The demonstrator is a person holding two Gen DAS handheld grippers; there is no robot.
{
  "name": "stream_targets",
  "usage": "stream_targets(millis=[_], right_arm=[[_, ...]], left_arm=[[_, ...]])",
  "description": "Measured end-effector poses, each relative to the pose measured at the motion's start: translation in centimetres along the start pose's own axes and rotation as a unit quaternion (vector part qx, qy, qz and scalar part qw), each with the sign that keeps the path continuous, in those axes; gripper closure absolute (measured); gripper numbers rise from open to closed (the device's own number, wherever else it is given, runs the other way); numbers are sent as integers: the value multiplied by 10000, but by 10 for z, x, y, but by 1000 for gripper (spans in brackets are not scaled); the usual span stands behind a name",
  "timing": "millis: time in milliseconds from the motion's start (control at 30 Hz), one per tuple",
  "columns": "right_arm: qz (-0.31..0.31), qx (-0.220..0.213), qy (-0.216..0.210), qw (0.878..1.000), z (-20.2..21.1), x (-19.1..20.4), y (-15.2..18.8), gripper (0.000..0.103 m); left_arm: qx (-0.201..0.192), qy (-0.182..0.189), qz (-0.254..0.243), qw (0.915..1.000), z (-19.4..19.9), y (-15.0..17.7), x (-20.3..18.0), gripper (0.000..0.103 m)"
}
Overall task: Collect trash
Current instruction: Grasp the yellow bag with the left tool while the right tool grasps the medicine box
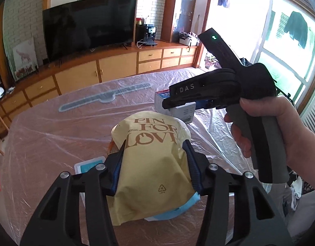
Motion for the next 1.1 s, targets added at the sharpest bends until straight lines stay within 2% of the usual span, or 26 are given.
stream_targets(millis=[267,500,767,1100], right_arm=[[192,-166,-94,9996,15,1,4,51],[442,-238,-110,9987,32,-1,20,51],[423,-435,-271,9978,58,-7,33,51],[538,-434,-710,9951,92,-7,63,51]], left_arm=[[-96,-109,115,9998,8,1,10,53],[-82,-275,261,9992,11,8,22,53],[-87,-373,460,9982,19,14,31,53],[-60,-486,516,9975,36,27,29,53]])
Point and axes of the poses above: each gripper's, at about its wrist camera, not at the fingertips, and z roughly against the way its jaws point, x to its left, y to its underside, the point moved 7 cm from there along -z, roughly the way its jaws point, and after that the axes turned 6 degrees about -z, right-handed, at the moved point
